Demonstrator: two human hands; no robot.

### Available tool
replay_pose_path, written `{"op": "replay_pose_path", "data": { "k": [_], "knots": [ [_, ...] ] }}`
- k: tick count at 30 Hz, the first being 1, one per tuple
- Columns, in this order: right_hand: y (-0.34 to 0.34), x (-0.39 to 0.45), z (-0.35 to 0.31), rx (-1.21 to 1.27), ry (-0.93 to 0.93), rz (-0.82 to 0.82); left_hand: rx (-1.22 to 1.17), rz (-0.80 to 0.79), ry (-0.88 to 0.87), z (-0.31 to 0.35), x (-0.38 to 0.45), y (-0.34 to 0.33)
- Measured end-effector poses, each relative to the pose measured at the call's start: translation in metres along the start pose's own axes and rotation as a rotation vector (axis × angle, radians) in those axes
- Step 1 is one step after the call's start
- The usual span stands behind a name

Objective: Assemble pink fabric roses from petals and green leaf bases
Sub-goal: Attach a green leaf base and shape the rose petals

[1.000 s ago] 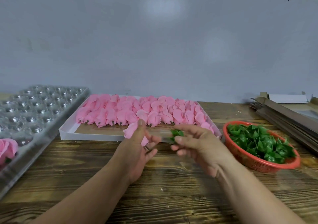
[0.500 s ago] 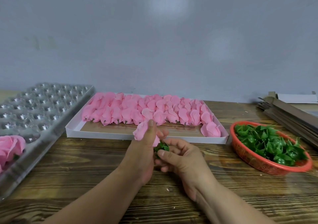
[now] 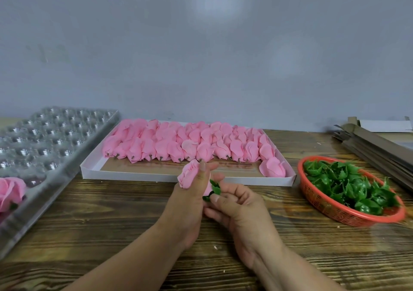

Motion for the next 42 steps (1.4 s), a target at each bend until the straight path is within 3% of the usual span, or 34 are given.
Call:
{"op": "replay_pose_path", "data": {
  "k": [10, 20, 34, 42],
  "knots": [
    [0.004, 0.0, -0.001, 0.01, -0.051, 0.008, -0.096, 0.02, 0.039, 0.002, -0.006, -0.007],
    [0.003, -0.004, -0.012, -0.038, 0.068, 0.06, -0.143, -0.058, 0.111, -0.002, -0.011, -0.017],
    [0.01, 0.0, -0.005, -0.075, 0.048, 0.107, -0.134, -0.001, 0.15, -0.003, -0.007, -0.01],
    [0.006, -0.006, -0.015, -0.5, 0.316, 0.147, -0.368, 0.049, 0.233, -0.002, -0.004, -0.011]
  ]
}}
Point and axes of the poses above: each hand's wrist, its own x-axis towards the middle knuckle, its own y-axis out of the back of the hand, z = x × y, the point moved 5 cm from there along x, towards the middle knuckle, and after that the axes turned 12 degrees about -x, right-handed, at the moved point
